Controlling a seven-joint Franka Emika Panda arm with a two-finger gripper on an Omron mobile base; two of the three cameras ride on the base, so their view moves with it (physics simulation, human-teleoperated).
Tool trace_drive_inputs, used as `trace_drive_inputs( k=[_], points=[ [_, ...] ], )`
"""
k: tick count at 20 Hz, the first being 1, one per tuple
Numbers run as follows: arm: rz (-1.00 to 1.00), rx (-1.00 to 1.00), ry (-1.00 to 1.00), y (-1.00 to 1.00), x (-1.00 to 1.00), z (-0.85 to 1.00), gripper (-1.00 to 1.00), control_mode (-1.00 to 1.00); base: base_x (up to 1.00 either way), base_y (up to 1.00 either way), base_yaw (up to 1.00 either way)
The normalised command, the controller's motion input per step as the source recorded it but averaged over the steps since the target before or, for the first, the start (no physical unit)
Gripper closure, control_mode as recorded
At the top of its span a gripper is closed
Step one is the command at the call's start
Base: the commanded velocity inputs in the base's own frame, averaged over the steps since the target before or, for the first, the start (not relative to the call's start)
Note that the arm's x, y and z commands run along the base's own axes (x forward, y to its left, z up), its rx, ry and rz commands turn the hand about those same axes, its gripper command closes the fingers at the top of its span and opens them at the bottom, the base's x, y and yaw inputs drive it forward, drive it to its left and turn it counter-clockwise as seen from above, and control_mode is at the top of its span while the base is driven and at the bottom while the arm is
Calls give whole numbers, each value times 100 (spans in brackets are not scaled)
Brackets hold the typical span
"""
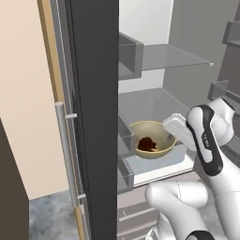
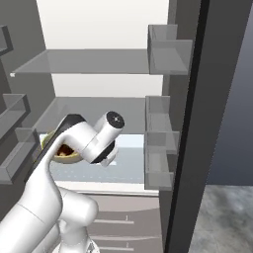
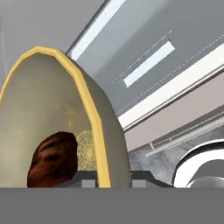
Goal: Place one of the steaks on the plate and the other in the bowl. Then place the bowl in the fridge.
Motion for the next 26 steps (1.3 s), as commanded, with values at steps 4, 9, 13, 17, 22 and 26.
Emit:
trace_drive_inputs(
  k=[4, 9, 13, 17, 22, 26],
  points=[
    [-58, 31, 0, -9, 12, 31, 100, -100, 0, 0, 0],
    [-58, 14, 0, -6, 42, 4, 100, -100, 0, 0, 0],
    [-33, -20, 12, 8, 58, 20, 100, -100, 0, 0, 0],
    [-12, -28, 11, -1, 87, 11, 100, -100, 0, 0, 0],
    [-5, -8, 4, -13, 88, -3, 100, -100, 0, 0, 0],
    [0, 1, 0, -18, 86, -12, 100, -100, 0, 0, 0]
  ],
)
